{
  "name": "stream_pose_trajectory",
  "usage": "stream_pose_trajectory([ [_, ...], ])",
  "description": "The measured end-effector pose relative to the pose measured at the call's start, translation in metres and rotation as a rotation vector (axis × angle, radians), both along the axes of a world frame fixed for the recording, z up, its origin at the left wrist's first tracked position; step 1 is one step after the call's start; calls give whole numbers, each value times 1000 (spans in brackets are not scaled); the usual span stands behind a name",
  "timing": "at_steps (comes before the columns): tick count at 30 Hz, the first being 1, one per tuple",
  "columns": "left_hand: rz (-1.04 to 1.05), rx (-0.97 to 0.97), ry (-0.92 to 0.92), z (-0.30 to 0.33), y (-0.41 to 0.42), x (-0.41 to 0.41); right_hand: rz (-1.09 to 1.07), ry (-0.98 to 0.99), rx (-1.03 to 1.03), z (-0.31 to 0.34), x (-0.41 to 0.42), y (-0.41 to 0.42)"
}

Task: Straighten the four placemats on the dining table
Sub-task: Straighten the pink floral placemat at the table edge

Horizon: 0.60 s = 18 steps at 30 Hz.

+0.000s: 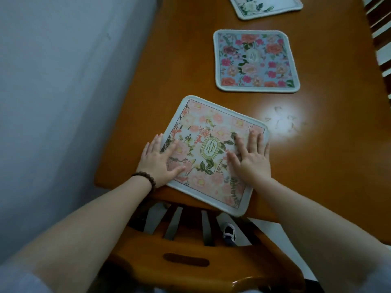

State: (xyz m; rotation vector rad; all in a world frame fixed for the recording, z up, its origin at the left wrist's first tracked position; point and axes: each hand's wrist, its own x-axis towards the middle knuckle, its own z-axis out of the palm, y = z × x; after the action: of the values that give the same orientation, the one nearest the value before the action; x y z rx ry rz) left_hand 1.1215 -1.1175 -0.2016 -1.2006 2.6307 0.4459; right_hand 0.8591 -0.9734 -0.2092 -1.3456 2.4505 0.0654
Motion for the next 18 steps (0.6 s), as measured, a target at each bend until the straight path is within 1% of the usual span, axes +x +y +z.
stream_pose_trajectory([
  [3,-21,-43,-58,5,22,18,143,-6,35,4,-26,-22],
  [6,3,-103,-36,11,28,22,198,-50,81,10,-36,-30],
  [8,64,-108,-5,11,24,18,126,-55,26,13,-32,-23],
  [11,139,-119,18,6,8,3,-163,-62,-116,12,-13,3],
  [13,167,-91,13,2,-1,-11,-287,-106,-142,8,2,21],
  [15,154,-55,-34,-5,-5,-23,-289,-109,-110,2,16,33],
  [18,125,-55,-83,-15,2,-35,-235,-56,-75,-4,29,37],
])
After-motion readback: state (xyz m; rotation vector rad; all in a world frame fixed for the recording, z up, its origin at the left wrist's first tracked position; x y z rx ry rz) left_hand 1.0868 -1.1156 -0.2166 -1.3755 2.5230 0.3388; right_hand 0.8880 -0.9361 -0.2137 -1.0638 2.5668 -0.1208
